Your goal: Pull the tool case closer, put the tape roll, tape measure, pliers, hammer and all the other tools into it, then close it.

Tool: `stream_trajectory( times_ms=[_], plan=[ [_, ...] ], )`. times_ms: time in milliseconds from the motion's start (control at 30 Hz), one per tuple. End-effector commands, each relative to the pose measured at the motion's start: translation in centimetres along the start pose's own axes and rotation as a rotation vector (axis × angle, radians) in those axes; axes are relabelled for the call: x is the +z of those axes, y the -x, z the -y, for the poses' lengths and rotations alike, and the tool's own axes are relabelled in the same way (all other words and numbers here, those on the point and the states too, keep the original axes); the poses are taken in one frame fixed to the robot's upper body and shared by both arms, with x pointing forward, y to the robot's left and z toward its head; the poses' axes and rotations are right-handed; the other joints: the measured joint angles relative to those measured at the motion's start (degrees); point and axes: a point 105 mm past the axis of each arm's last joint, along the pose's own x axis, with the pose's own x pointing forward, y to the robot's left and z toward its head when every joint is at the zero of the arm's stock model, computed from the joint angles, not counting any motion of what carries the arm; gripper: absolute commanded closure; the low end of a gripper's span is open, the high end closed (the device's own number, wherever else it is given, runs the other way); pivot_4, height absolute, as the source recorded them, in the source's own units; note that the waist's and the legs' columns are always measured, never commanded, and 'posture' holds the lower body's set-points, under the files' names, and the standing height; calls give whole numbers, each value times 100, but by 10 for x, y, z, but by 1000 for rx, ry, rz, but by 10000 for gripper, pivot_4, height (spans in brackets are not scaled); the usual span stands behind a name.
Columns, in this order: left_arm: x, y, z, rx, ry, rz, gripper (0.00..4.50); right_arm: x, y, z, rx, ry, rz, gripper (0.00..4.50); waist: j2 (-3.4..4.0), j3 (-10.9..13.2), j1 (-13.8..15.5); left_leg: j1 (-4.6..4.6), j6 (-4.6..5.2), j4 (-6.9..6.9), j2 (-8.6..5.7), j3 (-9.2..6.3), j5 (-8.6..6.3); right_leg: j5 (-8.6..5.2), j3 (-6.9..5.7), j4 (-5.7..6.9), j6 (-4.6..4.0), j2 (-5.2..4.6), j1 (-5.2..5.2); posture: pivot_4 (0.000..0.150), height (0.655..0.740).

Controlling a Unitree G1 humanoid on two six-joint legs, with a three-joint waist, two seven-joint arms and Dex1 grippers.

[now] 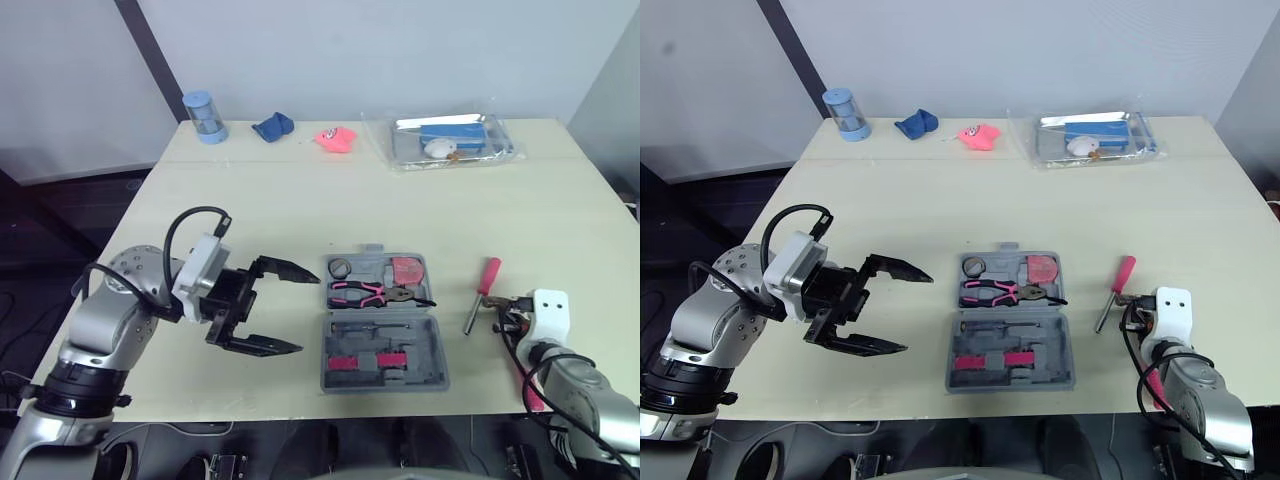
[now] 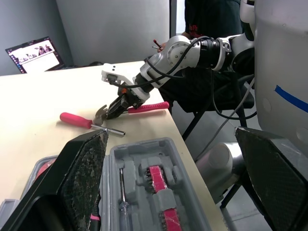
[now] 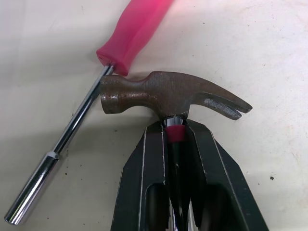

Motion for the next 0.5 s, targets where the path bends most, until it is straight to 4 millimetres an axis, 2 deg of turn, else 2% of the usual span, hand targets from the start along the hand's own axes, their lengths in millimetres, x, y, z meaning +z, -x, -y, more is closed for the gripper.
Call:
stream_trajectory(
  times_ms=[33, 167, 233, 367, 433, 500],
  plan=[
    [4, 2, 6, -49, -30, 7, 0, 1, 5, 6, 2, 6, 2, 25443, 0, 0, 2, 0, 0, 0, 0, 0, 0, 0, 0, 0, 0, 0, 0, 1500, 7400],
    [3, 2, 7, -47, -28, 9, 0, 5, 12, 10, 18, 5, 15, 6550, 1, 0, 24, -2, 0, 0, 0, -1, 0, 0, -1, -1, 0, -1, 0, 1500, 7400],
    [3, 2, 8, -45, -28, 10, 0, 8, 18, 13, 30, 13, 16, 522, 3, 2, 35, -3, 1, 0, -1, -1, 0, 0, -1, -2, 0, -2, 0, 1500, 7400],
    [3, 2, 8, -38, -28, 11, 0, 15, 33, 18, 75, 45, 1, 522, 6, 4, 23, -8, 1, 0, -1, -2, 0, 0, -3, -4, 0, -2, -1, 1500, 7400],
    [4, 2, 8, -27, -25, 13, 0, 24, 48, 25, 147, 115, -25, 522, 13, 8, 20, -8, 1, 0, -1, -3, 0, 0, -4, -3, 0, -1, -2, 1500, 7400],
    [3, 1, 6, 0, -16, 16, 0, 41, 62, 27, 279, 193, -28, 522, 22, 16, 19, -7, 2, 0, -1, -1, -1, 0, -2, -4, 0, -1, -1, 1500, 7400]
  ],
)
